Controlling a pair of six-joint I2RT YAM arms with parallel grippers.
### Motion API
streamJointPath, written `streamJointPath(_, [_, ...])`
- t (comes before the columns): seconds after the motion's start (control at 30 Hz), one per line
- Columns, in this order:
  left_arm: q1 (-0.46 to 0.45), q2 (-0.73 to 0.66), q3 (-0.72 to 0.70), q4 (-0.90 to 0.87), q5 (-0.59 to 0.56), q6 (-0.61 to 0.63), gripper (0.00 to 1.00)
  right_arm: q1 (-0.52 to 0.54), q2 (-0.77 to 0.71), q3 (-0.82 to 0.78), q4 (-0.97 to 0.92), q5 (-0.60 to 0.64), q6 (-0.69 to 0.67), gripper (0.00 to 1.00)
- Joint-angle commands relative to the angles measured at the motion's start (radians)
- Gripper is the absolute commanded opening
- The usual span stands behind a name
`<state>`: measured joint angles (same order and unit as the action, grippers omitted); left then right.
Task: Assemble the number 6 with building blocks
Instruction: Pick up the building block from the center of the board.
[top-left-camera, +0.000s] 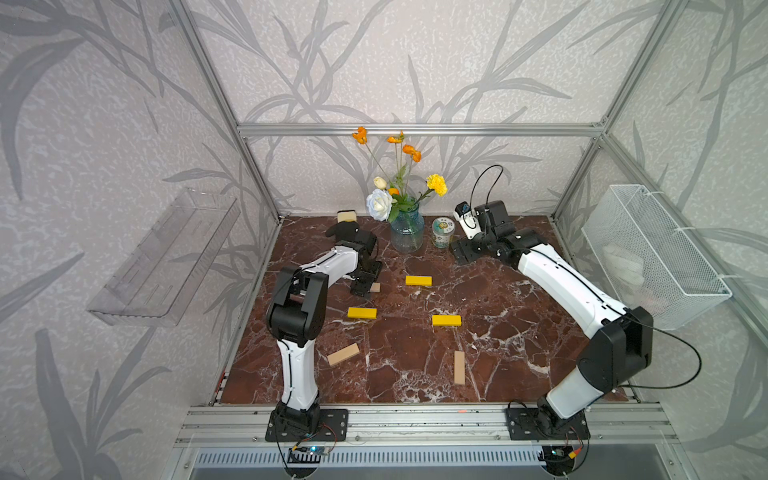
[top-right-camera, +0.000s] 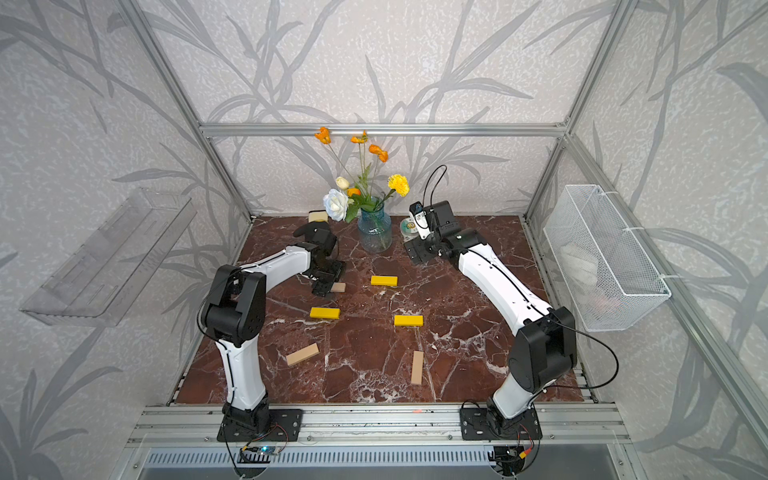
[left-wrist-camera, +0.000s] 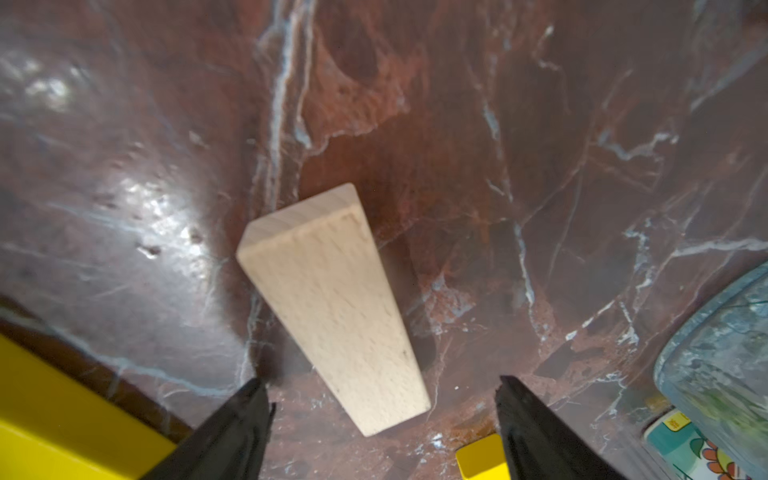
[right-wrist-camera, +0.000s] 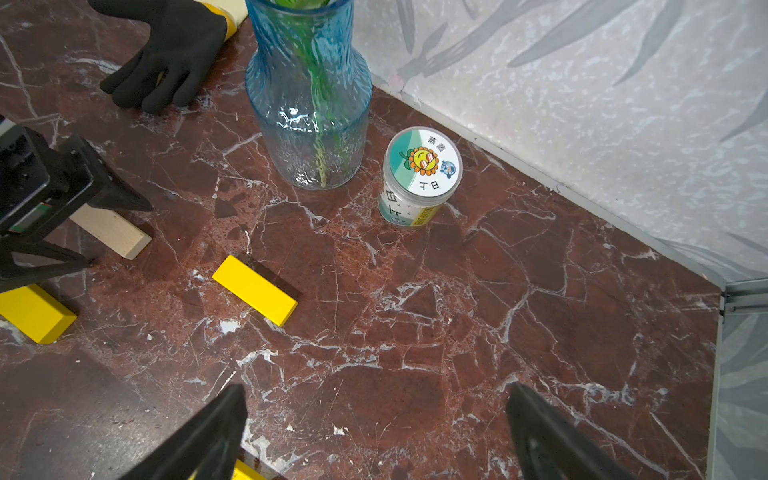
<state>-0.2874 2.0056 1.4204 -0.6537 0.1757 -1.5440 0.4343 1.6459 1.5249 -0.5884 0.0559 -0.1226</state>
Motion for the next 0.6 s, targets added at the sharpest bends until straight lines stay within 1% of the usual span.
streamJointPath(0.0, [-0.009,0.035,-0.005,-0.043,0.012,-0.027,0.74,-0.003,0.018,0.034,-0.025,0.010,-0.016,0.98])
streamJointPath(0.13, [-0.009,0.068,-0.007,-0.042,0.043,0.003,0.44,-0.003,0.034,0.050,-0.036,0.003,-0.014,0.97])
streamJointPath(0.17, [-0.009,0.072,-0.002,-0.055,0.046,0.016,0.41,-0.004,0.038,0.056,-0.040,-0.002,-0.014,0.97])
streamJointPath(0.23, [-0.009,0.080,-0.003,-0.083,0.023,0.049,0.38,-0.003,0.049,0.067,-0.051,-0.006,-0.016,0.97])
streamJointPath(0.3, [-0.004,0.090,-0.006,-0.120,-0.012,0.109,0.31,-0.003,0.054,0.076,-0.057,-0.004,-0.017,0.97])
streamJointPath(0.33, [0.001,0.096,0.001,-0.143,-0.033,0.165,0.26,-0.004,0.055,0.082,-0.062,-0.004,-0.016,0.97])
streamJointPath(0.4, [0.001,0.093,0.045,-0.215,-0.103,0.275,0.21,-0.003,0.053,0.085,-0.069,0.004,-0.014,0.97])
streamJointPath(0.5, [-0.005,0.061,0.111,-0.248,-0.179,0.461,0.19,-0.003,0.035,0.066,-0.063,0.023,-0.009,0.96])
streamJointPath(0.53, [-0.009,0.058,0.139,-0.255,-0.190,0.534,0.20,-0.003,0.029,0.058,-0.060,0.027,-0.011,0.96])
streamJointPath(0.57, [-0.012,0.066,0.166,-0.243,-0.161,0.632,0.21,-0.003,0.023,0.050,-0.057,0.030,-0.011,0.96])
